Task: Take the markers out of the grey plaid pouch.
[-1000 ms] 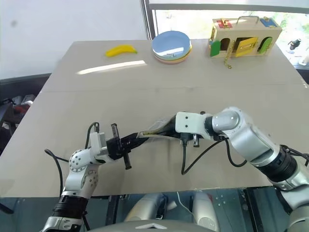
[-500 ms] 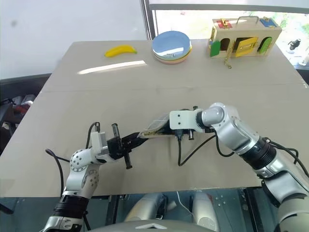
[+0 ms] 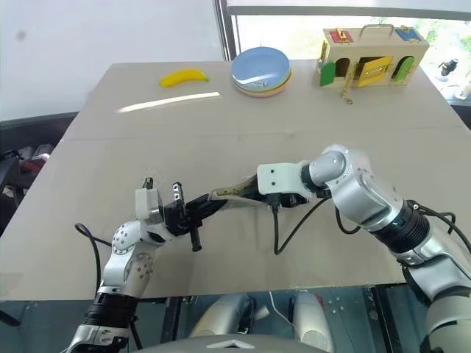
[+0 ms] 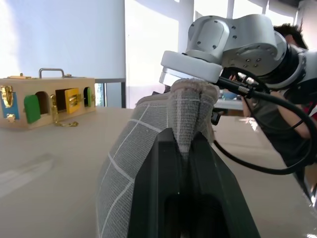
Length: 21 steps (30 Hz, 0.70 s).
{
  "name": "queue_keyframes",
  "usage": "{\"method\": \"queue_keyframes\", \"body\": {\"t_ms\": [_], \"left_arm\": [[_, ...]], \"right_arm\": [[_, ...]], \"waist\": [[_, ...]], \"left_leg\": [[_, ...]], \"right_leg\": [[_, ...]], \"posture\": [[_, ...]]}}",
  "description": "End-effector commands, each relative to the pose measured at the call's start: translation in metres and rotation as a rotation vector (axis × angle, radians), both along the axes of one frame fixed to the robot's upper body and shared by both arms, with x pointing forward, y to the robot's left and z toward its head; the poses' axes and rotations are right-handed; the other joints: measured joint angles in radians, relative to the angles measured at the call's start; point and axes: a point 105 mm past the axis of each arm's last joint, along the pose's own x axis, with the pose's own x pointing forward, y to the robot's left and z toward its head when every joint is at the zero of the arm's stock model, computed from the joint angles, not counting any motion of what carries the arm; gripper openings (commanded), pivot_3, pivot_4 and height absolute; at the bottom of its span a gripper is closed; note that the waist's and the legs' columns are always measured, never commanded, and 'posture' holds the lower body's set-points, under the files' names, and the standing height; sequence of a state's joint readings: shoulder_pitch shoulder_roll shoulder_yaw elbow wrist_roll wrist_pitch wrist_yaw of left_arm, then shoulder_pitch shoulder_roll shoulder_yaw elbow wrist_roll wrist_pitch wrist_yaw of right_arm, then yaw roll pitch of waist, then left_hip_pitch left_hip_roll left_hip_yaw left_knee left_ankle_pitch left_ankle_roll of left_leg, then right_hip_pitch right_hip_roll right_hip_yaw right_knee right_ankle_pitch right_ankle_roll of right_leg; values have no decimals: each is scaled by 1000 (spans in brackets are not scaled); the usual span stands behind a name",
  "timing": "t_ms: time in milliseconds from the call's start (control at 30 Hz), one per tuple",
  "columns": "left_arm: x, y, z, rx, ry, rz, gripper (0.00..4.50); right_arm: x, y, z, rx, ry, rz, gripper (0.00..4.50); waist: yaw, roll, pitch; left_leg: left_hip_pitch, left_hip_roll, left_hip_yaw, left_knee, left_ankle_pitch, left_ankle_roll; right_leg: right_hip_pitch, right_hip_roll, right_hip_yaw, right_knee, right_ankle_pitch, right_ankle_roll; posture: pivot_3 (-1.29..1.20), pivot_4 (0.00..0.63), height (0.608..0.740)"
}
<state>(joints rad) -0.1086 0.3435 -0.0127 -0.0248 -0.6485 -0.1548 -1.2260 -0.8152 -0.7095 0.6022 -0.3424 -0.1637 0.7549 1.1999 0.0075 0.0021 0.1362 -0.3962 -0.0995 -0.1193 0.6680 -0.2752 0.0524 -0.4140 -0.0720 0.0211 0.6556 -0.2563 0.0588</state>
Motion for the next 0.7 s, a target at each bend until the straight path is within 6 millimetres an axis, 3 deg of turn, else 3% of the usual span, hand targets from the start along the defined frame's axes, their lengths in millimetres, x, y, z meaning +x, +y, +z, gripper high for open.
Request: {"method": "queue_keyframes", "body": {"t_ms": [33, 200, 367, 467, 633, 700], "left_arm": [[-6, -4, 9, -30, -14, -70, 0], [-2, -9, 0, -27, 23, -106, 0], [2, -12, -5, -22, 42, -138, 0], [5, -13, -4, -22, 37, -143, 0], [7, -12, -5, -18, 34, -145, 0], [6, -11, -6, -17, 34, -143, 0]], "right_arm": [[-4, 1, 14, 4, -28, 2, 2341], [-7, 2, -11, -38, 23, 2, 2341], [10, -8, -37, -104, 23, -39, 2341], [14, -12, -43, -116, 32, -48, 2341], [14, -14, -38, -95, 26, -51, 390], [13, -14, -31, -73, 16, -54, 280]], "waist": [[0, 0, 0], [2, 0, 0], [2, 0, 0], [2, -1, -1], [2, -2, -1], [3, -2, -1]], "left_leg": [[0, 0, 0, 0, 0, 0], [0, 0, 0, 0, 0, 0], [0, 0, 0, 1, 0, 0], [1, 0, 0, 1, 0, 0], [1, 0, 0, 2, 0, 0], [1, 0, 0, 1, 0, 0]], "right_leg": [[0, 0, 0, 0, 0, 0], [0, 0, 0, 0, 0, 0], [0, 0, 0, 1, 0, 0], [0, 0, 0, 1, 0, 0], [1, 0, 0, 2, 0, 0], [1, 0, 0, 2, 0, 0]], "posture": [[0, 150, 740], [0, 150, 740], [0, 150, 740], [0, 150, 740], [0, 150, 740], [0, 150, 740]]}}
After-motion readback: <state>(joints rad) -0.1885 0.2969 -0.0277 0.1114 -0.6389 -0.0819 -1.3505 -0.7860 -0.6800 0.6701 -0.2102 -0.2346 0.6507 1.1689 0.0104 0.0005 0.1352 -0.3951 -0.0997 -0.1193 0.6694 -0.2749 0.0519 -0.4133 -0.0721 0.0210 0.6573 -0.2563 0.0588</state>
